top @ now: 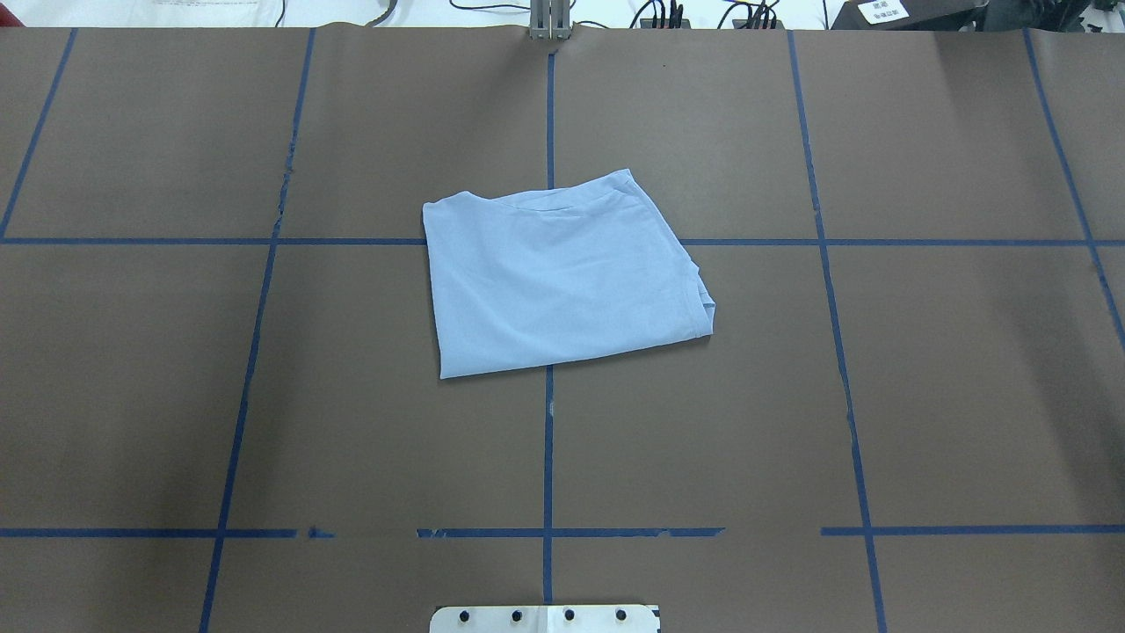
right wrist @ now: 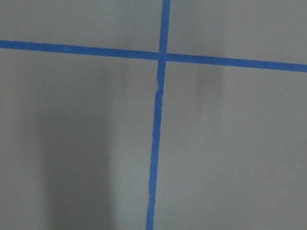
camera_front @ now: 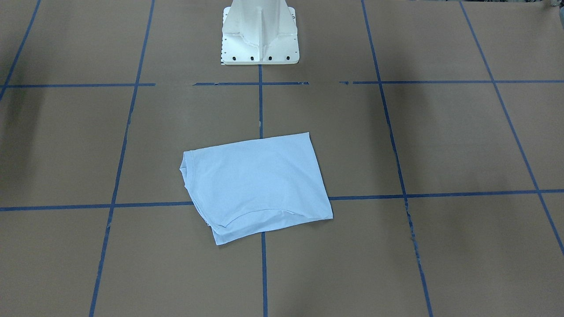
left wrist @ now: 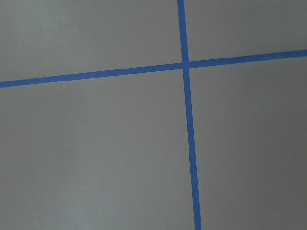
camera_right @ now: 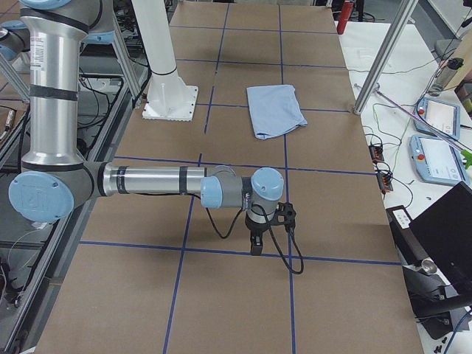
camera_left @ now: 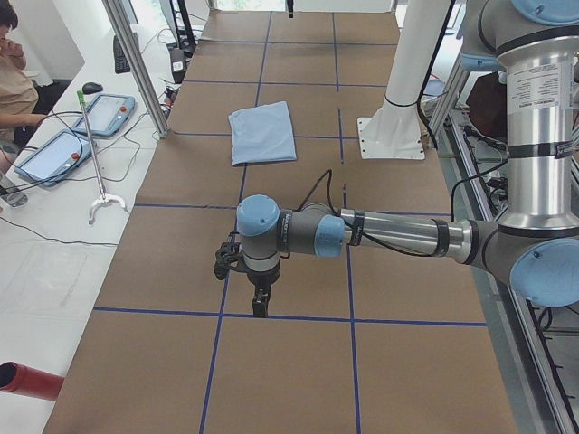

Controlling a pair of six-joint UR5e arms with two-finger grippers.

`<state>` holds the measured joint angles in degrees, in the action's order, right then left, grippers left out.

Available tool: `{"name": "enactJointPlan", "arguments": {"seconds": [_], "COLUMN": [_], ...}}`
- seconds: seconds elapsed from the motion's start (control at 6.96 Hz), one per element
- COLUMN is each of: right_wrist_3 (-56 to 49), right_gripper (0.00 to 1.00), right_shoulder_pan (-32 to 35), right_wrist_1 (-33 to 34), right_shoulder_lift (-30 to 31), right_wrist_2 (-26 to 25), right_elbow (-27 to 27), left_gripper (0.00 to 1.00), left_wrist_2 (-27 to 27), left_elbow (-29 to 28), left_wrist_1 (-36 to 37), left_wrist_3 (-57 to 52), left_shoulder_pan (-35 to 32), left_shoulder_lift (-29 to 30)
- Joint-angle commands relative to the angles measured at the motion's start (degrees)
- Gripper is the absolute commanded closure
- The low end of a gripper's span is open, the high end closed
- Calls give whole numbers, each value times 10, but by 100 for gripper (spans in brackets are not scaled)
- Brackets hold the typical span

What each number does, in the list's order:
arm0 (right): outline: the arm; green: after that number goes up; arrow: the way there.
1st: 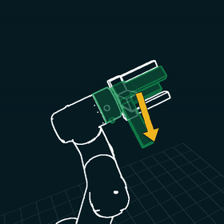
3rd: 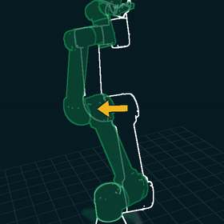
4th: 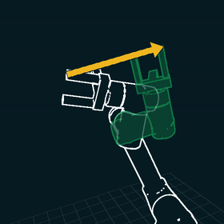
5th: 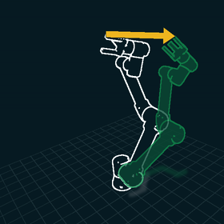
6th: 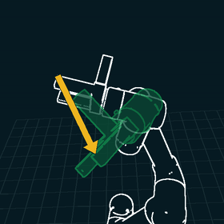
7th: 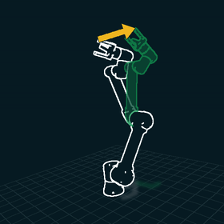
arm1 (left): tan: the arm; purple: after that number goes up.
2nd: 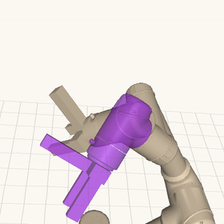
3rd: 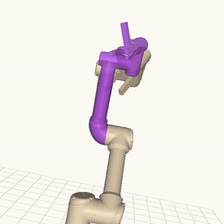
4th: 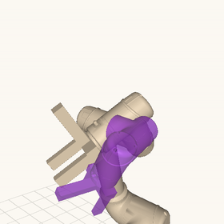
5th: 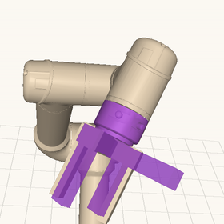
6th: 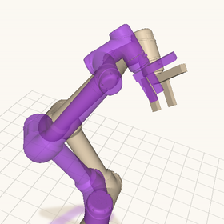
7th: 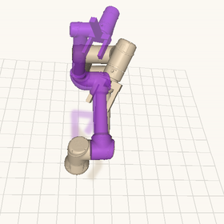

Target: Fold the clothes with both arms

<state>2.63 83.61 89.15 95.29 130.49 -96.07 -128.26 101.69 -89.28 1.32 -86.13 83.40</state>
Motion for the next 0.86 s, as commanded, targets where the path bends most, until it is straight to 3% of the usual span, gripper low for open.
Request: {"name": "enactJointPlan", "arguments": {"seconds": [0.0,0.72], "right_wrist_3": [0,2], "right_gripper": [0,0], "right_shoulder_pan": [0,0], "right_wrist_1": [0,-5], "right_shoulder_lift": [1,0], "right_wrist_2": [0,-1], "right_elbow": [1,20], "left_gripper": [0,0], "left_wrist_2": [-1,-1], "left_elbow": [-1,0], "left_wrist_1": [1,0], "left_wrist_3": [0,1], "left_shoulder_pan": [0,0], "left_shoulder_lift": [0,0]}}
